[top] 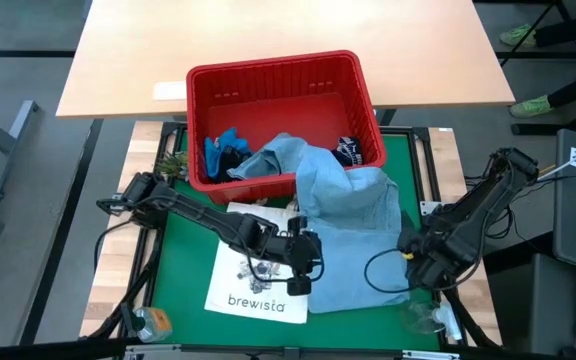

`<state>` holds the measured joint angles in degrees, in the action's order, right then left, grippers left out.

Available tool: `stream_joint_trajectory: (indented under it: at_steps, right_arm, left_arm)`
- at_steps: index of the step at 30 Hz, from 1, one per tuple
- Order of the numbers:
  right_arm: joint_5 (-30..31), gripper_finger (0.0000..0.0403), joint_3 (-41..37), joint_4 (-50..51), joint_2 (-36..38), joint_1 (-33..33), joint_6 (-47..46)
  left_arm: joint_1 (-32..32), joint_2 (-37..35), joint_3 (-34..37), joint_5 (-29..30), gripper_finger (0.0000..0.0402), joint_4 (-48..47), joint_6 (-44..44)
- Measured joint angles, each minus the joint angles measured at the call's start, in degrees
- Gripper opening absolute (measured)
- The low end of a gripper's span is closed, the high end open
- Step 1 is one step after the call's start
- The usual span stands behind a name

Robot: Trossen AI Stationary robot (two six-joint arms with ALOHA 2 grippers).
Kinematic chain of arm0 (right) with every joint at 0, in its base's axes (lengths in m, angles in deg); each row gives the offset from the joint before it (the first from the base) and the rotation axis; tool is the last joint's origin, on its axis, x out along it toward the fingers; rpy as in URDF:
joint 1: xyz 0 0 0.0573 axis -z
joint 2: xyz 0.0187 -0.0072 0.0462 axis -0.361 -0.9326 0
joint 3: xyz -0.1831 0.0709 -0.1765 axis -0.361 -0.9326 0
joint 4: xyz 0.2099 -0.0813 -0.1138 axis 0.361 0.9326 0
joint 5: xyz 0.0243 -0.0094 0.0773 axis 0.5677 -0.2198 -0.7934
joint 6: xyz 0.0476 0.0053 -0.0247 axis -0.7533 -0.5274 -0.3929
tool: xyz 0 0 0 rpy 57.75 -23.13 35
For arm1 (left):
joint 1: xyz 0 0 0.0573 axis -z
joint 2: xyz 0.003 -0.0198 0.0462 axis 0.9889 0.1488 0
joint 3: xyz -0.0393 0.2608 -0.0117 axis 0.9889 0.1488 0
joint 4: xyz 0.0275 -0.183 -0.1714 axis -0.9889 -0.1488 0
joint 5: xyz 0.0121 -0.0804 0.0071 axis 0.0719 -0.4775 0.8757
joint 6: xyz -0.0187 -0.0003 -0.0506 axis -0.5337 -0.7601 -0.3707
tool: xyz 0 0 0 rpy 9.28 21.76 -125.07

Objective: Fold Laundry from Bin
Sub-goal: Fold the light blue jeans

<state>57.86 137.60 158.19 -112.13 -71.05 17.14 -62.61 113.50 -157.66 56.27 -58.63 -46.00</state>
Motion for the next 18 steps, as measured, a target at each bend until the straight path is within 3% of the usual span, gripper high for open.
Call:
stream_joint_trajectory:
  at_steps: [4,9,13,18]
  right_arm:
    - [6.5,0.0127,3.58,-2.55,0.0,0.0,7.09]
    - [11.32,0.0127,3.77,-14.1,-0.27,0.0,18.97]
    - [11.34,0.0127,0.76,-22.2,-2.73,0.02,25.21]
    - [6.83,0.0127,-2.44,-21.77,-7.26,0.02,25.78]
  left_arm:
    - [-1.26,2.17,0.01,0.07,0.0101,0.44,0.0]
    - [-2.98,5.61,0.01,2.69,0.0101,0.41,-0.02]
    - [-4.76,7.46,0.01,5.52,0.0101,-0.28,-0.02]
    - [-6.52,8.74,0.01,6.9,0.0101,-3.17,-0.08]
